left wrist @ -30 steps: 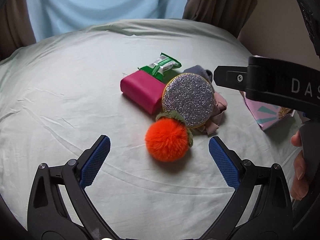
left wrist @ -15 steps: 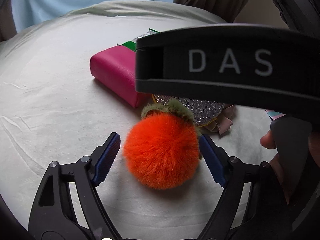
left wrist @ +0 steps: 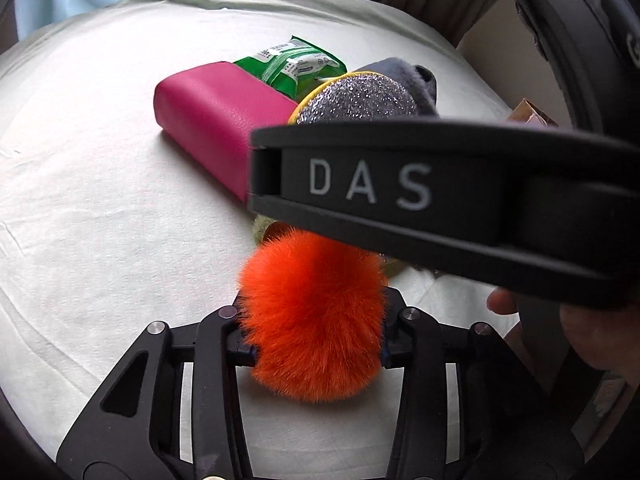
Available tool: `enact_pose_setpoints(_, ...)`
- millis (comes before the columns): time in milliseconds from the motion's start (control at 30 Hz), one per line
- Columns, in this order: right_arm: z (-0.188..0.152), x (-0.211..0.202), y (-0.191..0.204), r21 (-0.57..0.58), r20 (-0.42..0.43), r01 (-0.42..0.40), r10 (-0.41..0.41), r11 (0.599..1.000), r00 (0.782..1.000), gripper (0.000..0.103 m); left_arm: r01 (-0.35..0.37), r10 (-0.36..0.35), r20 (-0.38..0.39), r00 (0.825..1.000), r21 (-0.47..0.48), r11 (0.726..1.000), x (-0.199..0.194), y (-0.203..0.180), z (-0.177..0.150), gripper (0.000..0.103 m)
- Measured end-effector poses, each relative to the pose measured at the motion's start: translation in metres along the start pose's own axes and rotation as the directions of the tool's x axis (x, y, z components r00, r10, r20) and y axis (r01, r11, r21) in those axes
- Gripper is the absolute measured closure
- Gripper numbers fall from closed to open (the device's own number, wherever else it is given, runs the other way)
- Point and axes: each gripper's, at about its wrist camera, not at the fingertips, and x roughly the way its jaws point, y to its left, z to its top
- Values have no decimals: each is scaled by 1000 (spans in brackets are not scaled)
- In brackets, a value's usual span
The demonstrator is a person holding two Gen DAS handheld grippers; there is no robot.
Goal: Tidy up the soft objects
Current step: 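Grasp the orange pompom with the left gripper while the right grasps the glittery pouch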
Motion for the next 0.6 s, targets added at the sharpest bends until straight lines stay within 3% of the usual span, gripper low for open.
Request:
enact_pose_setpoints(67,-2,2,1,4,-10,-16,16,1000,1000,44,0,0,-2,1000,-5,1000,0,1,0,69)
enact_pose_setpoints(167,-4,-3,2,0,-4,-31,31,1000,1000,57,5,-5,-9,1000,-21,1000,-1,4,4,70)
enact_pose_setpoints(267,-3,-12,-2,17,9,-50,50,999,999,62,2,-2,-7,1000,-31,1000,-3,8,10,71)
enact_pose_setpoints(600,8,-63,-9,27,71,-85,83,996,994,65,-36,38,30,999,-45,998,-42,-1,29,72)
